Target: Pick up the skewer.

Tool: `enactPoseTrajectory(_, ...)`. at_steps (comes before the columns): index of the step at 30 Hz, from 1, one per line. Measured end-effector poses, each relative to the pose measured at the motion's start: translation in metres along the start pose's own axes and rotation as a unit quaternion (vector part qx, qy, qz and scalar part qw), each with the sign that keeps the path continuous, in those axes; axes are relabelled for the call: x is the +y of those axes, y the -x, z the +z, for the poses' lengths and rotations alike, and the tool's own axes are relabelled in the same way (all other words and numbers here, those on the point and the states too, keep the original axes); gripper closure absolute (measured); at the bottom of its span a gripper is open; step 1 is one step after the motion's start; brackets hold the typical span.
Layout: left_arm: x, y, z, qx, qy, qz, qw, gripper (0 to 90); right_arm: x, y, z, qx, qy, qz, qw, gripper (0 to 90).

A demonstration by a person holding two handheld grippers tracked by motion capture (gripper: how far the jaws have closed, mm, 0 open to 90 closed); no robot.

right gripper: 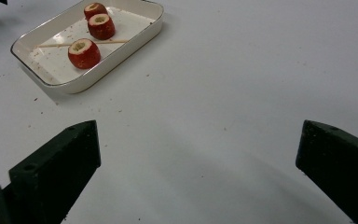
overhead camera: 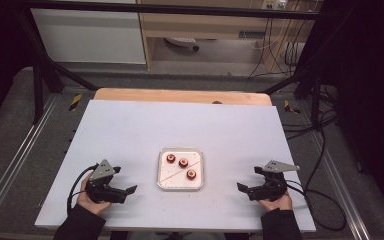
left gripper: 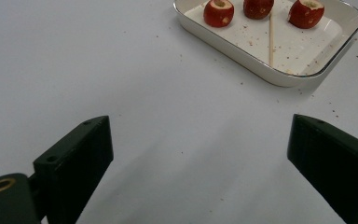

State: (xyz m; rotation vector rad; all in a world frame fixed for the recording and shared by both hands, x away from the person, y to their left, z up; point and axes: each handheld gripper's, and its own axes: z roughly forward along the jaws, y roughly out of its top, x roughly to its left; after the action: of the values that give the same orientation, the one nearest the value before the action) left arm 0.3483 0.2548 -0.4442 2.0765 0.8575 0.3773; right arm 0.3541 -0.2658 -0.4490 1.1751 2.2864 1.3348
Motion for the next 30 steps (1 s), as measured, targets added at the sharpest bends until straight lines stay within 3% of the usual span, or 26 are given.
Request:
enactPoseTrajectory(21,0.026,0.02,0.01,-0.018,-0.006,0.024,0.9995,7.4,-0.001,0.0,0.002,0.0,-0.007,-0.002,1.0,0.6)
enactPoseTrajectory(30,0.043,0.028,0.022,-0.021,-0.015,0.035,0.9991,7.6,-0.001,0.0,0.001,-0.001,-0.008,-0.003,1.0,0.6)
